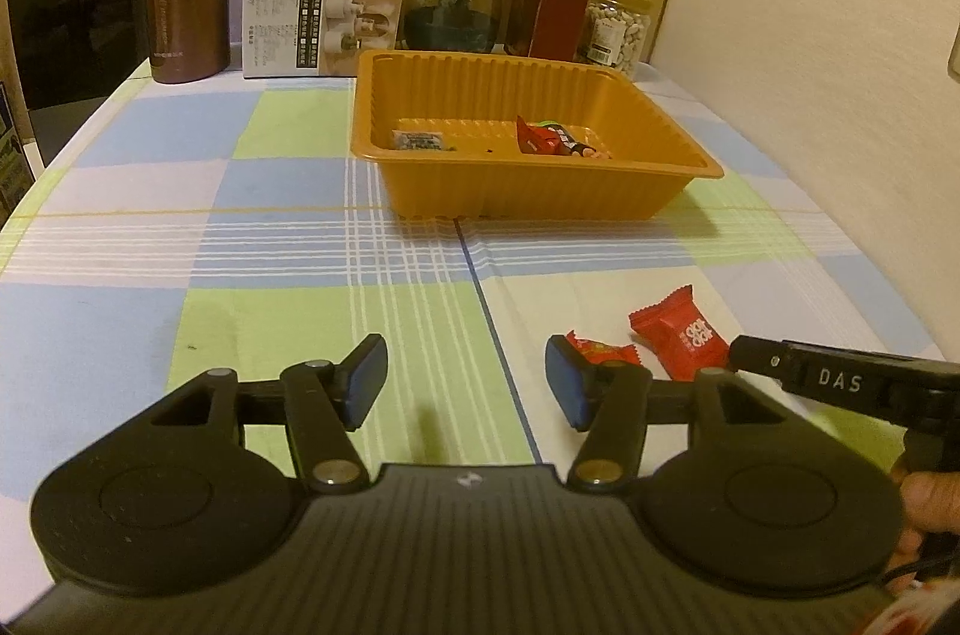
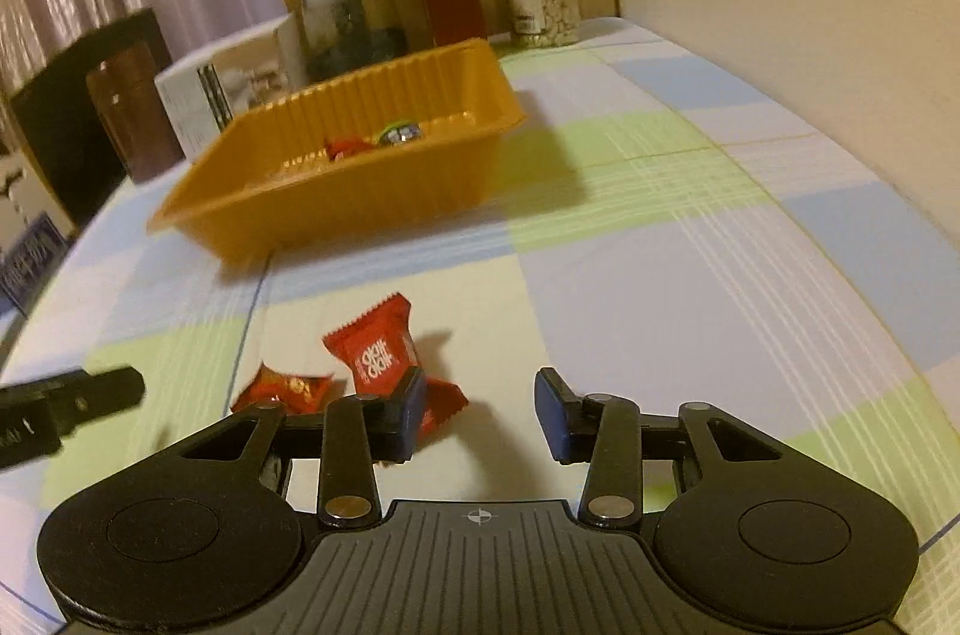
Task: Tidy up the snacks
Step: 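Close the right tool on the red square candy packet, then close the left tool on the small red candy packet, then carry both red candy packets over the orange tray, then lower the candies into the tray and open both tools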
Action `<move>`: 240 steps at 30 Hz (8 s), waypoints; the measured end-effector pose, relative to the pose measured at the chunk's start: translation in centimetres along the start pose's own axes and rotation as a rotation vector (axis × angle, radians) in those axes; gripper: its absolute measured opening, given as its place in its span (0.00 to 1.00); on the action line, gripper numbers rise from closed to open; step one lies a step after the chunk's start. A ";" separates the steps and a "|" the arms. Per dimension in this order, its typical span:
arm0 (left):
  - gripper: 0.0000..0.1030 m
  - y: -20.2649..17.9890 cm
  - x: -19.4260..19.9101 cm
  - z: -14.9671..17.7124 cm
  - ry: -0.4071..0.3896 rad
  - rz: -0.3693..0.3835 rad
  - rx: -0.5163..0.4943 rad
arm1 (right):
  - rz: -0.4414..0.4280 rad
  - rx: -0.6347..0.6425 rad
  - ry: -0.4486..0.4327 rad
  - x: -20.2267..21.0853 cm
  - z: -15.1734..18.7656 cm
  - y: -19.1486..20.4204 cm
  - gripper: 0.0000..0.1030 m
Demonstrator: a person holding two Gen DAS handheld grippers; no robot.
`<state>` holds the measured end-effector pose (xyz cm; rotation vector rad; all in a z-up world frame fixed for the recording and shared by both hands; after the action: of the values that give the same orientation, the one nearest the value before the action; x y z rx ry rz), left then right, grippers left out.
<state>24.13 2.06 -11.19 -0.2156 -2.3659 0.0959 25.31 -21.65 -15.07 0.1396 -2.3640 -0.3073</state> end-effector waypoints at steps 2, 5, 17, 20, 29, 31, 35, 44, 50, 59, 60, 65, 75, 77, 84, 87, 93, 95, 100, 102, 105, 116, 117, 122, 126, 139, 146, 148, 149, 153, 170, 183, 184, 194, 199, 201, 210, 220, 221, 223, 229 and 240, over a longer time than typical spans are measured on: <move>0.53 -0.2 -0.1 0.0 -0.001 0.001 -0.004 | -0.025 0.011 -0.012 0.3 -0.2 0.3 0.41; 0.55 -0.3 -0.3 0.0 0.004 0.004 -0.001 | -0.051 0.086 -0.023 0.4 -0.3 1.4 0.41; 0.57 0.0 -1.4 0.2 0.026 -0.001 0.005 | -0.077 0.308 0.029 -3.0 -0.1 4.8 0.41; 0.57 -0.2 -1.7 0.2 0.033 0.004 0.000 | -0.065 0.320 0.043 -3.6 0.1 4.9 0.41; 0.57 -2.1 -3.0 0.4 0.048 0.055 -0.057 | -0.034 0.177 0.044 -2.7 -0.9 2.6 0.25; 0.57 -2.7 -3.4 0.4 0.049 0.068 -0.074 | -0.023 0.137 0.033 -2.1 -1.3 1.8 0.25; 0.57 -4.0 -4.1 0.5 0.050 0.088 -0.109 | -0.016 0.085 0.025 -1.2 -1.8 0.6 0.24; 0.57 -6.3 -5.5 1.1 0.059 0.098 -0.169 | -0.017 0.044 0.018 -0.8 -2.0 -0.5 0.24; 0.53 -7.1 -6.3 1.5 0.057 0.080 -0.206 | -0.016 0.032 0.019 -1.0 -1.9 -0.9 0.24; 0.20 -6.9 -6.4 1.3 0.064 0.067 -0.193 | -0.020 0.026 0.020 -1.0 -2.0 -0.9 0.24; 0.19 -6.9 -6.3 1.3 0.065 0.067 -0.194 | -0.020 0.027 0.019 -0.9 -2.0 -0.9 0.24; 0.19 -6.7 -6.0 1.2 0.062 0.069 -0.185 | -0.027 0.033 0.017 -0.8 -2.1 -0.5 0.24; 0.19 -5.8 -4.7 0.2 0.028 0.068 -0.149 | -0.047 0.052 0.005 -0.5 -2.1 0.5 0.24; 0.19 -5.7 -4.5 0.1 0.024 0.069 -0.144 | -0.051 0.057 0.002 -0.3 -2.1 0.7 0.24; 0.19 -5.3 -3.6 -0.6 0.002 0.071 -0.126 | -0.060 0.077 -0.005 -0.2 -2.3 1.5 0.24; 0.19 -5.0 -3.3 -0.9 -0.005 0.071 -0.118 | -0.065 0.087 -0.012 0.0 -2.5 1.9 0.24; 0.19 -4.6 -2.8 -1.5 -0.018 0.069 -0.112 | -0.077 0.101 -0.027 0.3 -3.0 2.5 0.24; 0.19 -4.5 -2.7 -1.7 -0.023 0.067 -0.117 | -0.082 0.108 -0.034 0.5 -3.2 2.7 0.24; 0.19 -4.0 -2.6 -2.4 -0.038 0.058 -0.113 | -0.091 0.117 -0.047 0.6 -3.9 3.0 0.24; 0.19 -3.9 -2.5 -2.7 -0.042 0.056 -0.113 | -0.096 0.120 -0.051 0.6 -4.1 3.1 0.24; 0.19 -3.8 -2.4 -3.3 -0.055 0.054 -0.122 | -0.105 0.134 -0.058 0.7 -4.5 3.4 0.24; 0.19 -2.2 -3.0 -7.4 -0.123 0.036 -0.082 | -0.113 0.153 -0.124 -0.3 -8.8 3.9 0.24; 0.19 -2.1 -3.2 -7.8 -0.129 0.035 -0.079 | -0.115 0.150 -0.131 -0.5 -9.3 4.0 0.24; 0.19 -1.7 -4.4 -9.8 -0.151 0.028 -0.076 | -0.128 0.129 -0.156 -1.8 -11.5 4.3 0.24; 0.19 -1.6 -5.5 -11.2 -0.165 0.026 -0.076 | -0.134 0.125 -0.175 -3.0 -13.2 4.5 0.24; 0.19 -0.7 -9.3 -13.9 -0.166 0.008 -0.078 | -0.122 0.054 -0.175 -7.1 -16.0 3.5 0.24; 0.19 -0.4 -10.7 -14.3 -0.147 0.001 -0.078 | -0.118 0.046 -0.172 -8.5 -16.4 3.7 0.24; 0.19 -0.2 -11.1 -14.4 -0.141 0.000 -0.076 | -0.115 0.050 -0.171 -8.9 -16.4 3.9 0.24; 0.19 -0.1 -11.3 -14.4 -0.137 0.000 -0.076 | -0.115 0.050 -0.170 -9.0 -16.5 3.9 0.24; 0.19 0.2 -12.1 -14.7 -0.128 -0.003 -0.076 | -0.112 0.051 -0.168 -9.7 -16.6 4.1 0.24; 0.19 0.7 -14.3 -15.6 -0.110 0.006 -0.064 | -0.111 0.042 -0.141 -11.8 -16.9 4.2 0.24; 0.41 0.8 -14.7 -15.9 -0.101 -0.004 -0.075 | -0.116 0.031 -0.136 -11.9 -16.9 4.2 0.24; 0.41 0.8 -14.7 -15.9 -0.098 -0.005 -0.075 | -0.118 0.031 -0.136 -11.9 -16.9 4.1 0.24; 0.41 0.7 -14.8 -15.7 -0.094 -0.005 -0.080 | -0.129 0.038 -0.139 -11.7 -17.0 4.5 0.24; 0.41 0.7 -14.7 -15.7 -0.094 -0.004 -0.080 | -0.133 0.036 -0.140 -11.8 -17.0 4.6 0.24; 0.41 0.8 -14.7 -15.7 -0.094 -0.003 -0.079 | -0.134 0.038 -0.140 -11.8 -17.0 4.8 0.24; 0.41 0.9 -14.7 -15.6 -0.095 -0.003 -0.077 | -0.178 0.023 -0.152 -11.9 -17.0 4.8 0.25; 0.42 1.0 -14.8 -15.4 -0.091 -0.014 -0.078 | -0.179 -0.074 -0.174 -12.0 -17.7 3.0 0.57; 0.42 0.9 -14.8 -15.4 -0.091 -0.014 -0.081 | -0.174 -0.072 -0.171 -12.1 -17.6 2.9 0.57; 0.43 0.8 -14.8 -15.4 -0.091 -0.015 -0.085 | -0.168 -0.073 -0.167 -12.1 -17.5 2.8 0.57; 0.45 0.8 -14.8 -15.4 -0.090 -0.018 -0.084 | -0.161 -0.063 -0.166 -12.1 -17.5 2.9 0.58; 0.49 1.0 -14.6 -15.5 -0.092 -0.024 -0.080 | -0.152 -0.046 -0.167 -12.0 -17.5 3.1 0.58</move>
<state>45.36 0.47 -10.19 -0.2252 -2.4654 -0.0004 46.01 -19.59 -10.02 0.2827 -2.5140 -0.4619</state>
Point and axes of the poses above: each gripper's, at about its wrist camera, not at the fingertips, and x roughly against the way its jaws point, y to its left, z to its underside, the point moved 4 cm from there along -x, roughly the way its jaws point, and after that the axes turned 1 degree about y, right-handed, at the moved point
